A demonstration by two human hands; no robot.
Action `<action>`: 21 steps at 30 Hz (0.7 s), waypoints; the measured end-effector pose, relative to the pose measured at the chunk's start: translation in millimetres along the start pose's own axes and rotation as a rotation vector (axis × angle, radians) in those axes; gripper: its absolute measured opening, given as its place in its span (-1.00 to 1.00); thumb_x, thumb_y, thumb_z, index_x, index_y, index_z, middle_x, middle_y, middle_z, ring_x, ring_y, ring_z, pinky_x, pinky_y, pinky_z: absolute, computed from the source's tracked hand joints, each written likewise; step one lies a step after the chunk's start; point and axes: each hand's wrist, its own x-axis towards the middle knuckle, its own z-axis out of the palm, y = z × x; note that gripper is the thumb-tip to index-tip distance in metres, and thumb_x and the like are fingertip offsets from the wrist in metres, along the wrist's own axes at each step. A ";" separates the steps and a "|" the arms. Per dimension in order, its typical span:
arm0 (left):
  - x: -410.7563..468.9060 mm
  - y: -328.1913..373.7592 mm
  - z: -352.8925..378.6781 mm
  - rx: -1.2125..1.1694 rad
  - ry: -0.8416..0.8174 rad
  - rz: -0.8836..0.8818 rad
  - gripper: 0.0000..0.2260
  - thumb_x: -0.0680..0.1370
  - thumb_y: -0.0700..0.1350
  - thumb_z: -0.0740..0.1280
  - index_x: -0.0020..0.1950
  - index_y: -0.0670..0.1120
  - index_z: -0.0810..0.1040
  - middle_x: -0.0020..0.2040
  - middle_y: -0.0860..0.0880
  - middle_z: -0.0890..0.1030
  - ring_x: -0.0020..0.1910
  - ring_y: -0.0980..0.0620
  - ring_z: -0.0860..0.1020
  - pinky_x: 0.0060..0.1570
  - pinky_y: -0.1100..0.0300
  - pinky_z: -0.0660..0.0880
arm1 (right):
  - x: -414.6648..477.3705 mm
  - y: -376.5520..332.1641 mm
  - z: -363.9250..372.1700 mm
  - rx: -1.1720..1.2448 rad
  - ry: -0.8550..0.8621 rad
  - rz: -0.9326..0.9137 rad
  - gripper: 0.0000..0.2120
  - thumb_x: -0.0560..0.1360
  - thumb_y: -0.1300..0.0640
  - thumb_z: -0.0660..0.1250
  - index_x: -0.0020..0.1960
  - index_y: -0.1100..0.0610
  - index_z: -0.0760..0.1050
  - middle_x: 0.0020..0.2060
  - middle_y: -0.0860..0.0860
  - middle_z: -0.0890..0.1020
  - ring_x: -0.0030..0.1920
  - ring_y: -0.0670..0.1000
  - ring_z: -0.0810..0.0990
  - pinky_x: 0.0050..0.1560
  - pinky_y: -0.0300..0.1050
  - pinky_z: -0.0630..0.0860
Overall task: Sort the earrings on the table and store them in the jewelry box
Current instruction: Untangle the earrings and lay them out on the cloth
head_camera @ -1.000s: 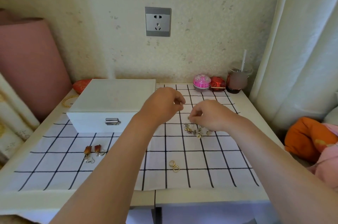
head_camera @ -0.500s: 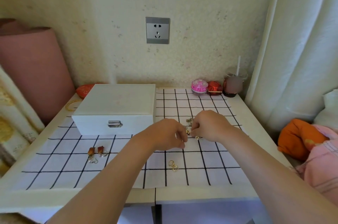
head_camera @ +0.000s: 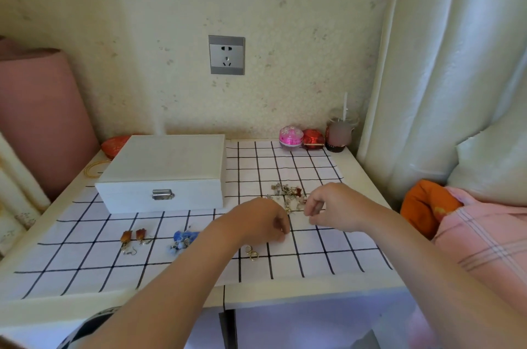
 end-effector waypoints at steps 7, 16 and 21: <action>0.9 8.6 2.2 0.104 0.046 -0.078 -0.90 0.50 0.01 0.39 0.00 0.14 0.59 -0.05 0.19 0.56 0.01 0.13 0.53 0.07 0.10 0.53 | -10.8 -0.5 -0.4 -0.043 -0.180 0.032 -0.93 0.45 0.13 0.50 -0.09 -0.02 0.71 -0.15 -0.20 0.70 -0.09 -0.19 0.63 0.01 -0.21 0.57; -1.3 11.6 -4.0 0.038 -0.105 -0.093 -0.83 0.50 0.07 0.42 0.06 0.08 0.62 -0.08 0.20 0.52 -0.02 0.12 0.52 -0.01 0.20 0.49 | -5.1 -0.8 4.8 0.028 -0.269 0.049 -0.80 0.44 0.07 0.52 0.03 -0.09 0.60 -0.11 -0.10 0.62 -0.10 -0.02 0.64 -0.02 -0.05 0.62; 7.6 8.0 -16.4 0.077 0.154 -0.093 -0.88 0.54 0.06 0.38 0.06 0.14 0.58 0.00 0.16 0.56 0.05 0.11 0.52 0.13 0.07 0.52 | 8.7 12.5 4.7 -0.057 0.065 0.014 -0.87 0.52 0.07 0.40 0.00 -0.16 0.60 -0.05 -0.15 0.59 -0.01 -0.08 0.56 0.04 -0.07 0.55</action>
